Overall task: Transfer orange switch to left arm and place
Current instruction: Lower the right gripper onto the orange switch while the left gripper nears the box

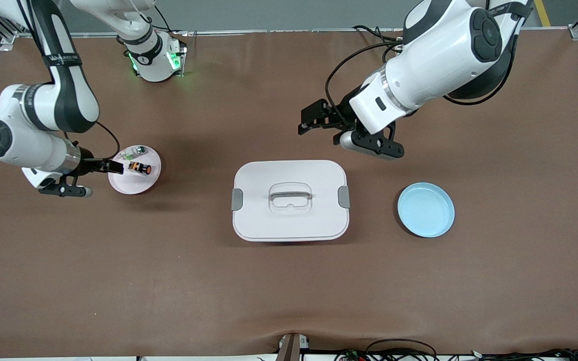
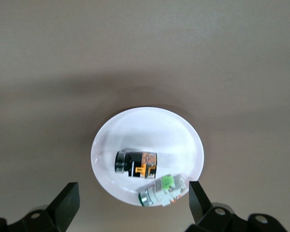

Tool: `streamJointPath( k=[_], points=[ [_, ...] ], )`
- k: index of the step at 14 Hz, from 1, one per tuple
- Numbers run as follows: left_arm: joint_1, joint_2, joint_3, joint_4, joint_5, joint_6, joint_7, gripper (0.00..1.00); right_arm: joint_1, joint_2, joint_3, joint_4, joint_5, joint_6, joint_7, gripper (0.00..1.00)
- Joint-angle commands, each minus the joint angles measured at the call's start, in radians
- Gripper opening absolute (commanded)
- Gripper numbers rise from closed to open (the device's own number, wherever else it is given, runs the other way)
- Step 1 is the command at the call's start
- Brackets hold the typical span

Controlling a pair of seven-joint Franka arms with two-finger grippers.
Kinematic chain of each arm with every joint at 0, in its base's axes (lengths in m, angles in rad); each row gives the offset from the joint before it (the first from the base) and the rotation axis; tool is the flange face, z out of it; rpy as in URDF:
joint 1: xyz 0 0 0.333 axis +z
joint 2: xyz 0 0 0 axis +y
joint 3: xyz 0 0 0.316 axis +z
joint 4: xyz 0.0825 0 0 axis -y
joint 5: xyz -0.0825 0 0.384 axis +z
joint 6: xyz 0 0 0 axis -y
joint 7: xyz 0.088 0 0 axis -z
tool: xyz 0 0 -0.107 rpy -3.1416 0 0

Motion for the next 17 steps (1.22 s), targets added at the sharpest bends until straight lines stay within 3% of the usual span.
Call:
streamJointPath(
  k=[1, 4, 6, 10, 15, 17],
  points=[
    [-0.014, 0.056, -0.006, 0.037, -0.036, 0.051, 0.006, 1.00, -0.011, -0.040, 0.007, -0.128, 0.000, 0.129, 0.000, 1.00],
    [-0.033, 0.093, -0.009, 0.057, -0.044, 0.071, 0.024, 1.00, -0.011, -0.034, 0.007, -0.226, 0.000, 0.286, 0.007, 1.00],
    [-0.031, 0.107, -0.020, 0.060, -0.114, 0.072, 0.090, 1.00, -0.011, -0.021, 0.007, -0.261, 0.002, 0.356, 0.007, 1.00],
    [-0.014, 0.126, -0.018, 0.053, -0.292, 0.072, 0.248, 1.00, -0.009, 0.009, 0.009, -0.272, 0.005, 0.378, 0.009, 1.00],
    [-0.011, 0.178, -0.017, 0.048, -0.429, 0.072, 0.256, 1.00, 0.003, 0.055, 0.010, -0.272, 0.012, 0.410, 0.009, 1.00],
    [-0.010, 0.176, -0.015, 0.047, -0.427, 0.072, 0.256, 1.00, 0.007, 0.081, 0.010, -0.272, 0.014, 0.435, 0.009, 1.00]
  ],
)
